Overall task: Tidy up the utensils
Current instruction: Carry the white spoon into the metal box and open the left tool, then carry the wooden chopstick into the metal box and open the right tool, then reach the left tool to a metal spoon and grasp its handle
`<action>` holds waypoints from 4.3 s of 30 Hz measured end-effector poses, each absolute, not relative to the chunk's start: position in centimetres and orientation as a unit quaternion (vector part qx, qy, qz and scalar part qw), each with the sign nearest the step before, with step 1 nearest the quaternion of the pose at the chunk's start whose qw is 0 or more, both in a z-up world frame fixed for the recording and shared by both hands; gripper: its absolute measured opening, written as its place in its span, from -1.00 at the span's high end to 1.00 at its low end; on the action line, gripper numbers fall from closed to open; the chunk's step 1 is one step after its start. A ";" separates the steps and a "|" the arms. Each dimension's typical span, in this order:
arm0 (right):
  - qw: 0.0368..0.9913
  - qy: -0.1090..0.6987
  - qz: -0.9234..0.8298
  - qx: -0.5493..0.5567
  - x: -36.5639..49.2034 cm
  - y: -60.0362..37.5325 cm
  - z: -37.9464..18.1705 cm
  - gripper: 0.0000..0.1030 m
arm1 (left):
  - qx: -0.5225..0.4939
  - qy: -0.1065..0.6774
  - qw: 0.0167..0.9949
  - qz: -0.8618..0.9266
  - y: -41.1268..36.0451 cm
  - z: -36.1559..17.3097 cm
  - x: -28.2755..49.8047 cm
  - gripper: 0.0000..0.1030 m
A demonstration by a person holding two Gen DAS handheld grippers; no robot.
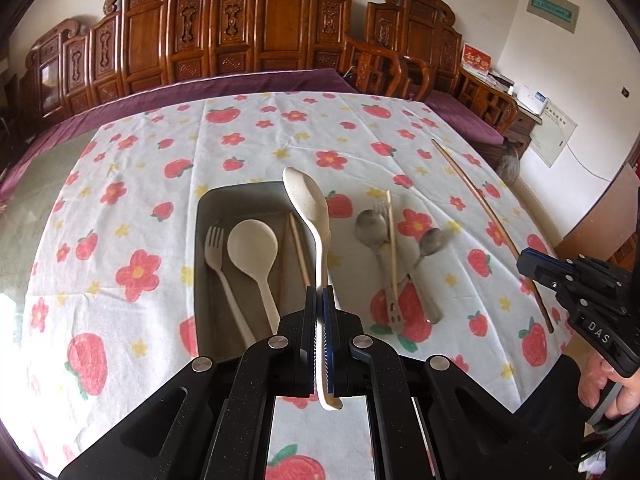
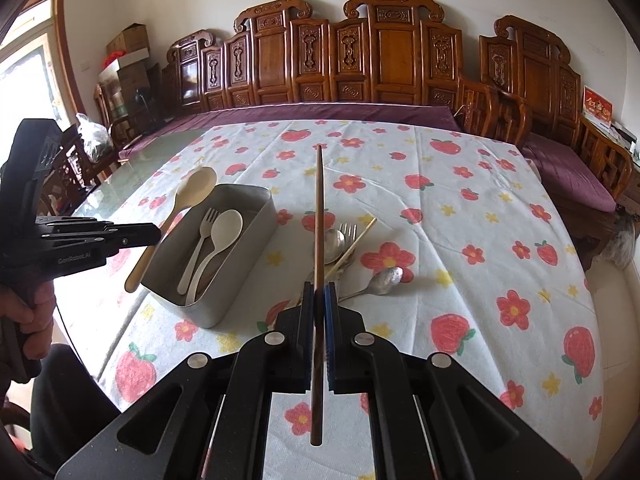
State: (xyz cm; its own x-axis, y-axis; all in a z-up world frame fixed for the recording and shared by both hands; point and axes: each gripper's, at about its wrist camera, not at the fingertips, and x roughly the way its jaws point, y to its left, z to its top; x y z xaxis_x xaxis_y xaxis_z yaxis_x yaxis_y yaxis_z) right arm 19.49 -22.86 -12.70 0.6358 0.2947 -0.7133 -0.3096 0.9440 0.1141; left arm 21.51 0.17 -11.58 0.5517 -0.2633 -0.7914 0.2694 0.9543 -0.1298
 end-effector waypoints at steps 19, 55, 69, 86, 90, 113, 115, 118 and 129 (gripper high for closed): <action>0.890 0.415 0.186 -0.025 20.2 -20.2 -14.5 0.88 | 0.001 0.481 0.869 -0.117 3.1 -15.9 24.7 0.96; 0.873 0.427 0.234 -0.037 22.4 -14.9 -15.1 0.88 | -0.007 0.464 0.882 -0.083 5.4 -13.4 24.3 0.92; 0.864 0.440 0.244 -0.029 23.4 -11.8 -15.9 0.88 | -0.016 0.440 0.895 -0.065 8.8 -10.8 21.9 0.92; 0.850 0.466 0.245 -0.034 26.8 -7.3 -17.4 0.88 | -0.030 0.419 0.906 -0.060 10.8 -9.4 20.4 0.91; 0.846 0.474 0.240 -0.032 27.6 -6.4 -18.2 0.88 | -0.031 0.418 0.906 -0.057 11.0 -9.2 20.0 0.91; 0.860 0.442 0.252 -0.038 26.0 -8.8 -16.7 0.87 | -0.027 0.410 0.909 -0.062 10.1 -8.5 19.7 0.91; 0.863 0.437 0.250 -0.033 25.4 -9.8 -16.1 0.87 | -0.026 0.411 0.909 -0.064 9.8 -8.5 19.7 0.91; 0.868 0.431 0.245 -0.027 24.5 -11.3 -15.4 0.87 | -0.024 0.410 0.909 -0.069 9.1 -8.4 19.8 0.91; 0.883 0.417 0.213 -0.013 22.3 -16.5 -14.1 0.86 | -0.013 0.410 0.908 -0.085 6.6 -8.3 19.5 0.73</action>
